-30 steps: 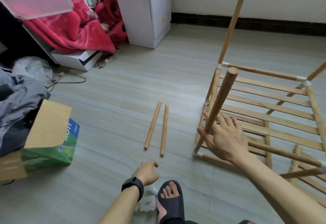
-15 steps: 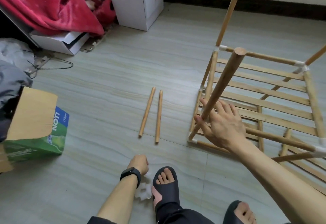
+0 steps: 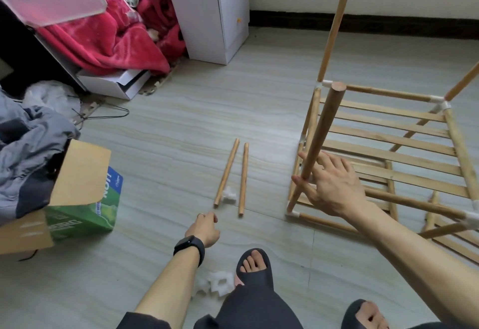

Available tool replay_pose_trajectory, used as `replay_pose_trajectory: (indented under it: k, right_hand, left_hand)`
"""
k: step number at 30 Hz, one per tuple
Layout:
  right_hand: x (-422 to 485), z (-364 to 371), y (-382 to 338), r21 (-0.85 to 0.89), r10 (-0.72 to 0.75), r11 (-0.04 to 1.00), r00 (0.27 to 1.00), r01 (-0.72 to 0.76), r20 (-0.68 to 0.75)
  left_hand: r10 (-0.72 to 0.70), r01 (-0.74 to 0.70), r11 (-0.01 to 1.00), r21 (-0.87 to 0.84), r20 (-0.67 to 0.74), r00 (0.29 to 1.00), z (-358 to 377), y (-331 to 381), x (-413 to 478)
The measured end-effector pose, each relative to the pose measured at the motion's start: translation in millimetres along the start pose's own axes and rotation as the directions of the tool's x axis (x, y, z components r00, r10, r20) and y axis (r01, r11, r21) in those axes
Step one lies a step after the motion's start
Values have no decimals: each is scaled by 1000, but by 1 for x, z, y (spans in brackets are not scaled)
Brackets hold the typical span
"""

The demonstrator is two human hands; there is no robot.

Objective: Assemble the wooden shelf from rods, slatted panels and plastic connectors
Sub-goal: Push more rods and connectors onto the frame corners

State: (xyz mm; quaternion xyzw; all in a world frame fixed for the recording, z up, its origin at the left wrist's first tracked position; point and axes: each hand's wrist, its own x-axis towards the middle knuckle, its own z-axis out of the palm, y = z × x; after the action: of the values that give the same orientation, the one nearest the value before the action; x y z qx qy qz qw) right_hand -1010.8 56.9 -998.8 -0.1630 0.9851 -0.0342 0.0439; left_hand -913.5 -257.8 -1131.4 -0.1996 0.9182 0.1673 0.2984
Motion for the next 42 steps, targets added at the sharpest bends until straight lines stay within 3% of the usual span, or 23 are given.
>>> replay_pose_trajectory:
  k: [9, 13, 20, 23, 25, 28, 34, 38, 42]
  right_hand:
    - [10, 1, -6, -71, 49, 996, 999, -49, -13]
    - [12, 7, -7, -48, 55, 997, 992, -60, -110]
    - [11, 12, -7, -23, 39, 999, 979, -45, -200]
    - [11, 12, -9, -16, 41, 999, 979, -45, -200]
    - [9, 10, -10, -6, 46, 999, 983, -47, -180]
    - [3, 7, -11, -7, 29, 1000, 993, -30, -118]
    - [-9, -2, -10, 37, -27, 999, 1000, 27, -7]
    - [-7, -22, -5, 64, -32, 998, 986, 21, 164]
    - [-10, -65, 7, 242, -57, 970, 938, -29, 343]
  left_hand:
    - [55, -60, 997, -43, -100, 994, -4, 40, 51]
    - [99, -111, 990, -85, -141, 985, -2, 61, 90]
    - [80, -78, 997, 27, -110, 991, 10, 66, 115]
    - [81, -90, 987, -133, -70, 994, 9, 64, 102]
    - [46, -62, 902, -428, -48, 998, -9, 69, 90]
    - [31, -27, 636, -772, -9, 999, -56, 87, 62]
    - [154, -124, 128, -984, -104, 983, -147, 123, -23]
    - [301, -212, 6, -977, -201, 932, -192, 144, -86]
    - [403, -369, 35, -929, -324, 856, -234, 173, -144]
